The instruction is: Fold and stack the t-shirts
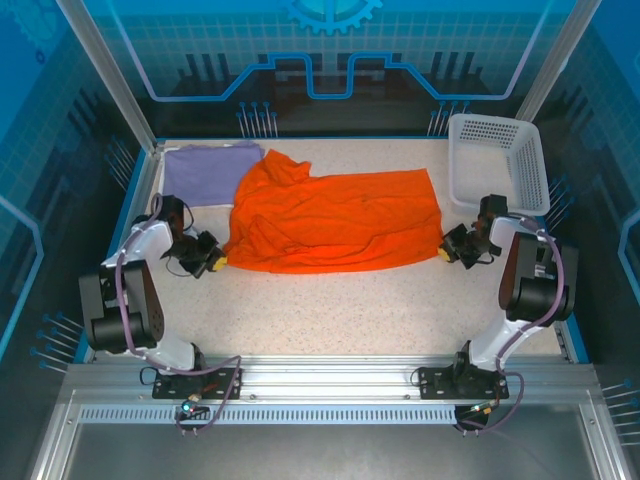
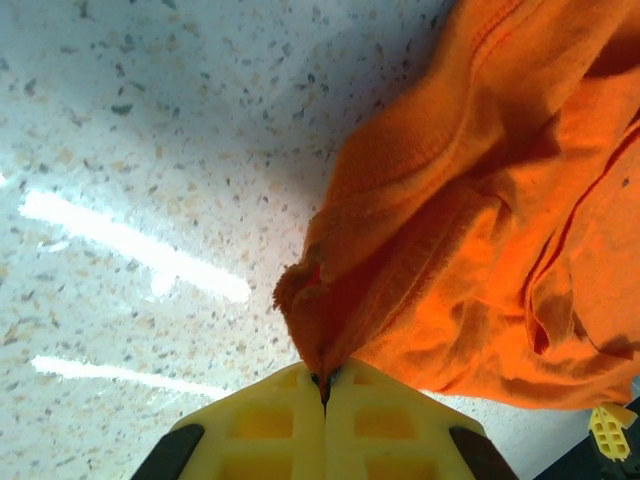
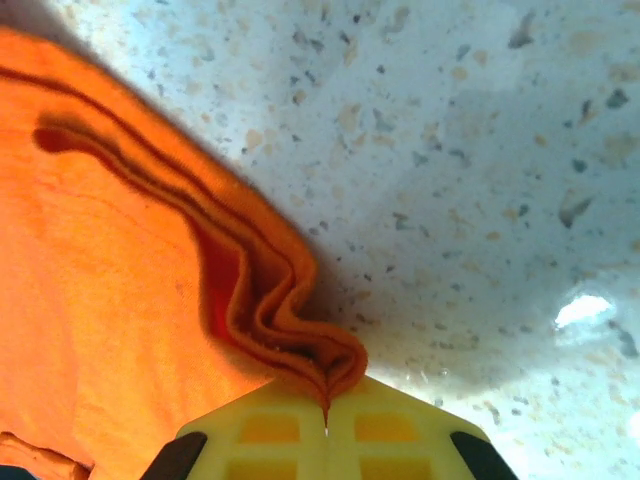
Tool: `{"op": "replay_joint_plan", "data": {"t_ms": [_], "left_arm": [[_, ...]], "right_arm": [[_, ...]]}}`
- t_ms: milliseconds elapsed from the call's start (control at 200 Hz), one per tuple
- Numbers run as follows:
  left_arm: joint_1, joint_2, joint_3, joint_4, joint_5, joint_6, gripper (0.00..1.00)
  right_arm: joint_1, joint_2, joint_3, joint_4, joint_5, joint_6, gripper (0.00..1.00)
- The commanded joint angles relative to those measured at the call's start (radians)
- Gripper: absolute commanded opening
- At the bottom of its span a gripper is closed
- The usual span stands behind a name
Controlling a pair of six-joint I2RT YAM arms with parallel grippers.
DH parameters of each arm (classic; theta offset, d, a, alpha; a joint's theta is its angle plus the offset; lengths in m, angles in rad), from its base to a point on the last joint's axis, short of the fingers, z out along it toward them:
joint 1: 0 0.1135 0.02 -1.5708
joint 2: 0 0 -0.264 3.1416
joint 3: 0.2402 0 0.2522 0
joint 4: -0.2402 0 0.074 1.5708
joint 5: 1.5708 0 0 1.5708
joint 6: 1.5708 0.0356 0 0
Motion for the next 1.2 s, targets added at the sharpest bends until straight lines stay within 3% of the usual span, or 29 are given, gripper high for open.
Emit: {"op": "replay_joint_plan", "data": {"t_ms": [0,155,270,390,510,605,735,825,1010,1196], "left_arm": [[-0.005,-0.081,0.031,-0.112,-0.019,0.007,0.00],[-0.004,-0.105,0.069,-0.134,0.000,-0.018,0.00],[-0.008,-0.012,0.170,-0.129,0.037,-0.057,0.00],[-0.008,0.122,0.429,-0.173,0.077,-0.054,0.00],[-0.009,0.105,0.654,-0.317,-0.040,-0.004,0.00],[-0.006,-0.023,0.482,-0.325,-0.116,-0.012,0.00],[-0.009,-0.159,0.107,-0.302,-0.102,-0.033,0.00],[-0.007,-0.194,-0.053,-0.260,-0.122,-0.044,0.00],[-0.008,-0.124,-0.113,-0.207,-0.125,-0.022,0.00],[-0.008,-0.162,-0.111,-0.263,-0.184,-0.028,0.00]], "right_arm": [[0.009,-0.111,-0.010,-0.094,0.027,-0.014,0.00],[0.032,-0.189,0.051,-0.228,0.037,0.022,0.00],[0.059,-0.167,0.163,-0.270,-0.023,0.081,0.00],[0.113,-0.097,0.408,-0.307,-0.069,0.074,0.00],[0.119,-0.134,0.547,-0.340,-0.034,0.069,0.00],[0.073,-0.245,0.393,-0.361,-0.022,0.088,0.00],[0.032,-0.377,0.066,-0.425,0.032,0.042,0.00],[0.009,-0.412,-0.126,-0.384,0.047,0.030,0.00],[0.010,-0.320,-0.202,-0.318,0.051,-0.007,0.00],[0.007,-0.370,-0.179,-0.407,0.099,-0.035,0.00]]}}
